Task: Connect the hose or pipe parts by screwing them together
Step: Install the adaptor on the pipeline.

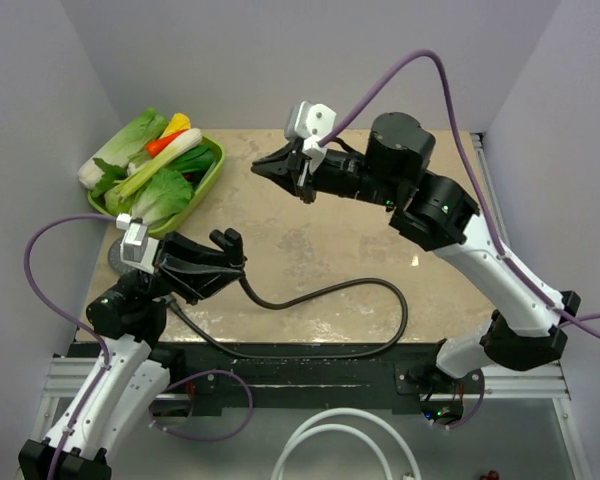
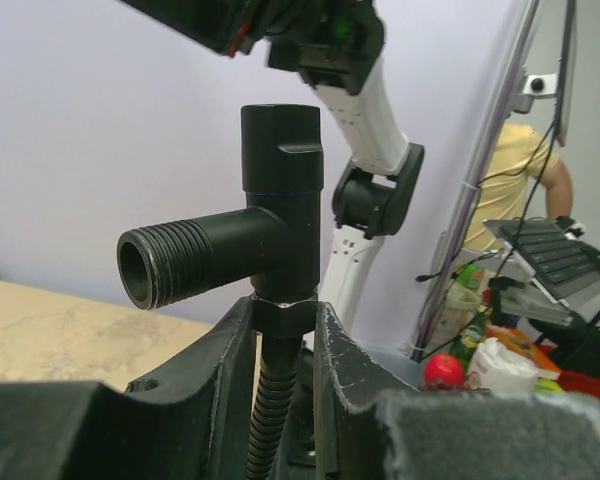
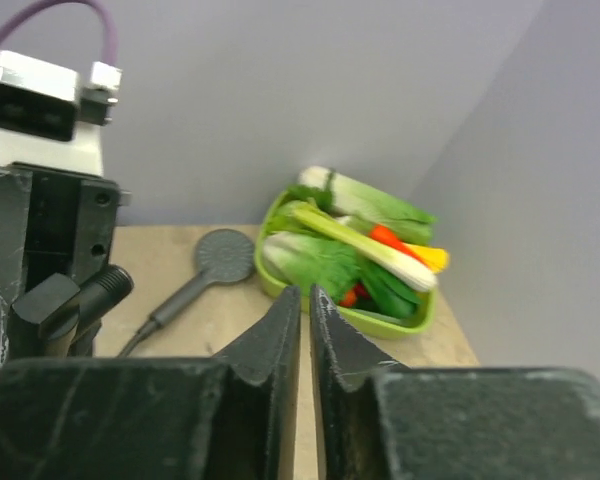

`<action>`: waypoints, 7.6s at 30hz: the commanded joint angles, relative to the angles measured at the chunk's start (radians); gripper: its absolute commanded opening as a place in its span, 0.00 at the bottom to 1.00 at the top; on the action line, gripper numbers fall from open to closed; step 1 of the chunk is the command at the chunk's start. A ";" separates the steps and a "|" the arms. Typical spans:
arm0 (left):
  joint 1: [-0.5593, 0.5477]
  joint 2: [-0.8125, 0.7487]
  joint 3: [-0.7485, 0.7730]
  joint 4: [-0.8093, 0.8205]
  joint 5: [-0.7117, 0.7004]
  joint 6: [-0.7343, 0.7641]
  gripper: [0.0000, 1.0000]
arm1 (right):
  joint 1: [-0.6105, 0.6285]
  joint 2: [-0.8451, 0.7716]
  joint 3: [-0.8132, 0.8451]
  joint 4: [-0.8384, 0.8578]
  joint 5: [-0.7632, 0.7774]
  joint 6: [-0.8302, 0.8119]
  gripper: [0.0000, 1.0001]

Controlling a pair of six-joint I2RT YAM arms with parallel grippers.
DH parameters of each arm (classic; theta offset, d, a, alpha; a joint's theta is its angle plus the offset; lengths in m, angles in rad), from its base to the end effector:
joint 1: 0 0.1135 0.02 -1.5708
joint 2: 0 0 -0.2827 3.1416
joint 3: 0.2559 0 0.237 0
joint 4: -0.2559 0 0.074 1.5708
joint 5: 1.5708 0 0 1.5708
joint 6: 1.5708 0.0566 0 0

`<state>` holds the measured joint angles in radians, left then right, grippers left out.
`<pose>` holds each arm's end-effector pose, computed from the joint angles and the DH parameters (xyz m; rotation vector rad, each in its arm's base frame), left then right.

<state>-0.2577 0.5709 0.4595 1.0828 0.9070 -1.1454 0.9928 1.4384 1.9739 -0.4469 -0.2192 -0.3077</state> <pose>0.0641 -0.0630 0.3903 0.6192 0.9834 -1.5313 0.1416 0.2396 0.5737 -1.0621 1.0955 0.7131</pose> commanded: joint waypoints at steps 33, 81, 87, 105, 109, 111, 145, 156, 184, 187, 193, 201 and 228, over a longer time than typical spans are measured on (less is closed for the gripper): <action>-0.080 0.001 0.007 0.117 0.013 -0.106 0.00 | -0.123 0.240 0.261 -0.303 -1.124 -0.148 0.63; -0.075 0.007 0.044 0.135 0.012 -0.094 0.00 | -0.066 0.367 -0.041 1.269 -1.346 1.176 0.39; -0.071 0.007 0.051 0.134 0.013 -0.086 0.00 | -0.066 0.358 -0.069 1.266 -1.352 1.179 0.32; -0.052 -0.005 0.110 -0.188 -0.042 0.246 0.00 | -0.109 0.152 -0.259 0.785 -1.149 0.685 0.00; -0.051 -0.002 0.125 -0.219 -0.056 0.271 0.00 | -0.098 0.203 -0.038 0.052 -0.875 0.292 0.00; -0.051 0.000 0.137 -0.253 -0.063 0.295 0.00 | -0.088 0.206 -0.014 0.025 -0.798 0.295 0.00; -0.034 -0.011 0.154 -0.445 -0.148 0.429 0.00 | 0.319 -0.001 -0.173 -0.124 0.500 0.519 0.60; -0.032 -0.014 0.113 -0.347 -0.051 0.349 0.00 | 0.320 0.004 0.115 -0.185 0.439 0.372 0.99; -0.032 -0.005 0.097 -0.170 0.041 0.214 0.00 | 0.101 0.025 -0.037 -0.157 0.057 0.111 0.00; -0.034 -0.003 0.099 -0.175 0.040 0.222 0.00 | 0.102 0.019 -0.052 -0.174 -0.008 0.111 0.00; -0.034 -0.002 0.103 -0.181 0.032 0.225 0.00 | 0.102 0.007 -0.075 -0.214 -0.049 0.110 0.00; -0.032 0.000 0.105 -0.201 0.021 0.243 0.00 | 0.101 -0.050 -0.127 -0.191 -0.094 0.134 0.00; -0.028 -0.006 0.119 -0.331 -0.028 0.337 0.00 | 0.129 -0.069 -0.130 -0.216 -0.193 0.214 0.00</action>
<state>-0.2939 0.5701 0.5514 0.7303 0.9264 -0.8406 1.1015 1.3621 1.7798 -0.6601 -0.3626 -0.1066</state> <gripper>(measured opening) 0.284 0.007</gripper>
